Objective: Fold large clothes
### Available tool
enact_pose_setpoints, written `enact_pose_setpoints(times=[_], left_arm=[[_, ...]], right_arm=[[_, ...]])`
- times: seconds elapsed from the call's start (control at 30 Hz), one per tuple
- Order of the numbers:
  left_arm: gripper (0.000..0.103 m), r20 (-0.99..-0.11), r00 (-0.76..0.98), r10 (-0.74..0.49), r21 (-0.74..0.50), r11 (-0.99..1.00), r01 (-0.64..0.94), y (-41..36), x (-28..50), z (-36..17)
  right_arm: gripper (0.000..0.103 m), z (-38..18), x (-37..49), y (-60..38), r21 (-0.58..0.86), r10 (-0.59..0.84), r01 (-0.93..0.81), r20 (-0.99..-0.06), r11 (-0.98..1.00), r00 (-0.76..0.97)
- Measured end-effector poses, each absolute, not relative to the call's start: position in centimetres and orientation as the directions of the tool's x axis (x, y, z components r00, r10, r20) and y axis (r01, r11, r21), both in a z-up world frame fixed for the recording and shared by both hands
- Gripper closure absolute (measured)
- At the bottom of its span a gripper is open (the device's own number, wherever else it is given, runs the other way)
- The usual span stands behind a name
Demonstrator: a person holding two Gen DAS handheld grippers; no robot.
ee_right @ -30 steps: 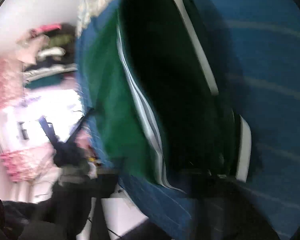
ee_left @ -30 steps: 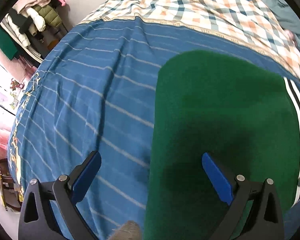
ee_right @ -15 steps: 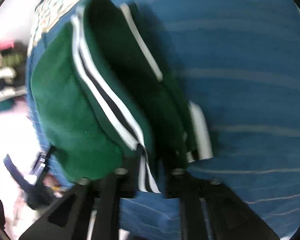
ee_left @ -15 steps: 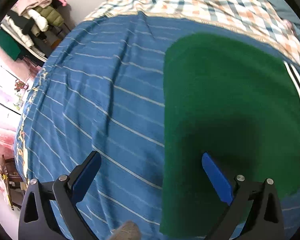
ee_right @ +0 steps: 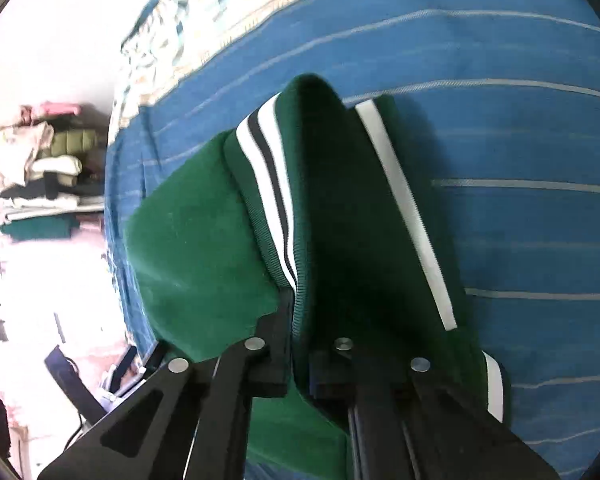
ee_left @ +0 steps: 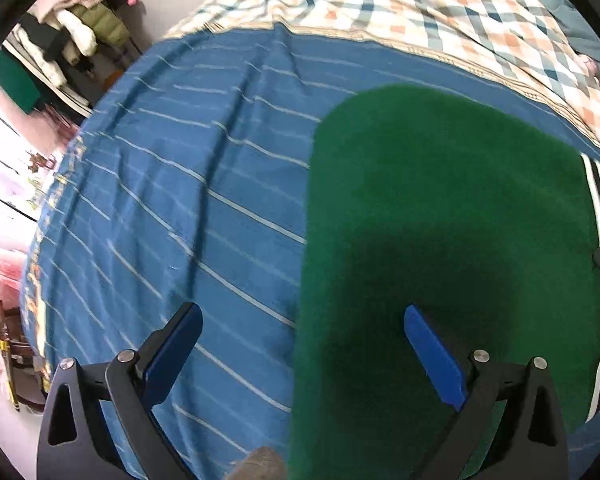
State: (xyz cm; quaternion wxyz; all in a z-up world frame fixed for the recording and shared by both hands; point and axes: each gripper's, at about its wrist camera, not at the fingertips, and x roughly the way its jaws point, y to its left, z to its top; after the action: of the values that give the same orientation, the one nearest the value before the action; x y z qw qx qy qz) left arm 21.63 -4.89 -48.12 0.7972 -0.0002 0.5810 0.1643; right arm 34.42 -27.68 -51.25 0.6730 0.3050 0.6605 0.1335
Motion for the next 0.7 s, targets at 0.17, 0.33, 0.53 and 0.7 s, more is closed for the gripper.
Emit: enact_pose_setpoints(times=[0.17,0.33,0.53,0.7], left_arm=[[0.000,-0.924,0.293,0.247,0.186,0.958,-0.220,-6.3,21.7,-47.8],[0.000,-0.934,0.264,0.242,0.186,0.958,-0.220,-6.2,21.7,-48.1],[0.000,-0.944,0.238,0.228,0.169,0.955,-0.245,-5.8,21.2,-48.3],[0.000,-0.948,0.222,0.227,0.163,0.948,-0.274,-5.9,19.7,-47.8]], right_arm=[[0.101,-52.2,34.2,-29.5,0.485,0.475,0.323,-0.873,0.813,0.115],[0.080,-51.1,35.3,-25.6,0.443,0.445,0.171,-0.895,0.880,0.031],[0.072,-51.4,30.8,-25.1,0.491,0.502,0.121,-0.860,0.863,-0.088],[0.080,-54.9,27.1,-25.3,0.622,0.642,0.173,-0.758,0.764,-0.112]])
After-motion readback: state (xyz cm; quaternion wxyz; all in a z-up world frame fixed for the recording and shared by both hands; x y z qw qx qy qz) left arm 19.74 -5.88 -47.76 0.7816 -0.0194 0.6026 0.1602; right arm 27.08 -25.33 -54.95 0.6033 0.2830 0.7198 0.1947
